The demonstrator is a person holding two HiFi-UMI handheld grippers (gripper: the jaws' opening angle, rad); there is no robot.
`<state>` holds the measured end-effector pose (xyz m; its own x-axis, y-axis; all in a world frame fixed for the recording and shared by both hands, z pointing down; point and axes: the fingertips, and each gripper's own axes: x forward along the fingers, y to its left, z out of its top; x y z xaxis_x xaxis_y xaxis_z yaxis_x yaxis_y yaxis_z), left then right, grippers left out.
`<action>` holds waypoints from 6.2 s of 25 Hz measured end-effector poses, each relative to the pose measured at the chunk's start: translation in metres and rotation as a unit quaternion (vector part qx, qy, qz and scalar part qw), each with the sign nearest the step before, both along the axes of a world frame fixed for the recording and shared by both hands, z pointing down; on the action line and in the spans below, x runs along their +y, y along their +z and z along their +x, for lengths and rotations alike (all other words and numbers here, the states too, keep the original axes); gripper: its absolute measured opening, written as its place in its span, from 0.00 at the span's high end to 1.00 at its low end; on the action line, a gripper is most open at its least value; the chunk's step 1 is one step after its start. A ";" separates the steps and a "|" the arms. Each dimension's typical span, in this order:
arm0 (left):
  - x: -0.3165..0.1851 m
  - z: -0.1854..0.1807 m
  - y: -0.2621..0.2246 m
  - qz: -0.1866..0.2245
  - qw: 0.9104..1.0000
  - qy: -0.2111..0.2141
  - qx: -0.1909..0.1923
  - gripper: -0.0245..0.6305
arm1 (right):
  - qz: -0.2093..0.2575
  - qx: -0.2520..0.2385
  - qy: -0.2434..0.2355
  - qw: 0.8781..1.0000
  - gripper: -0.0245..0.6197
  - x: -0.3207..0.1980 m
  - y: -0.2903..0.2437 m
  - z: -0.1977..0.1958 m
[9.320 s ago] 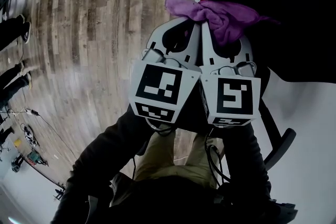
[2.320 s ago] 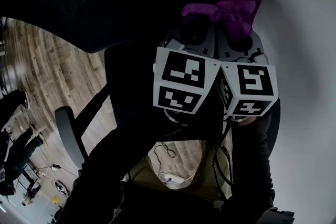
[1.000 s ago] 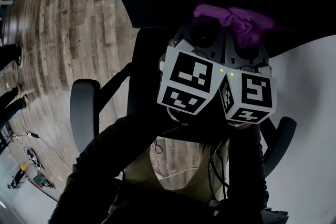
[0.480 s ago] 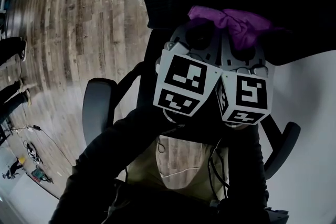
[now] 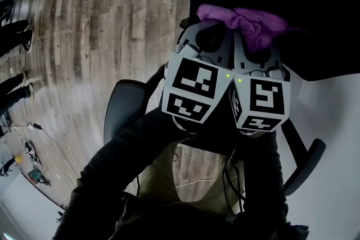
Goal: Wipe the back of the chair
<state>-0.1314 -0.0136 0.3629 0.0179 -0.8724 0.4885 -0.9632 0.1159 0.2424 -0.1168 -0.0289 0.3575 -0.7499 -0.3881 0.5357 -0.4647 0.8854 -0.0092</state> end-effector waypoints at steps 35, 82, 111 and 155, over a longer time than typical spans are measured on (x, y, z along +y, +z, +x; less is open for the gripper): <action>0.051 -0.061 0.019 0.043 0.987 -0.147 0.052 0.97 | -0.001 0.000 -0.100 0.995 0.86 0.042 0.011 -0.061; 0.119 -0.022 0.010 0.071 0.977 -0.201 -0.028 0.97 | -0.019 -0.023 -0.132 0.991 0.87 0.070 0.037 -0.068; 0.054 0.018 0.010 0.076 0.987 -0.141 -0.025 0.97 | -0.011 -0.039 -0.027 0.999 0.86 0.014 0.043 0.036; -0.087 0.184 0.033 0.055 0.998 0.028 -0.032 0.96 | -0.015 -0.048 0.095 0.994 0.86 -0.083 0.041 0.202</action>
<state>0.0525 -0.1003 0.3955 0.0393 -0.9191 0.3921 -0.9815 0.0381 0.1877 0.0852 -0.1123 0.3984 -0.7131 -0.5125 0.4784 -0.6188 0.7809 -0.0858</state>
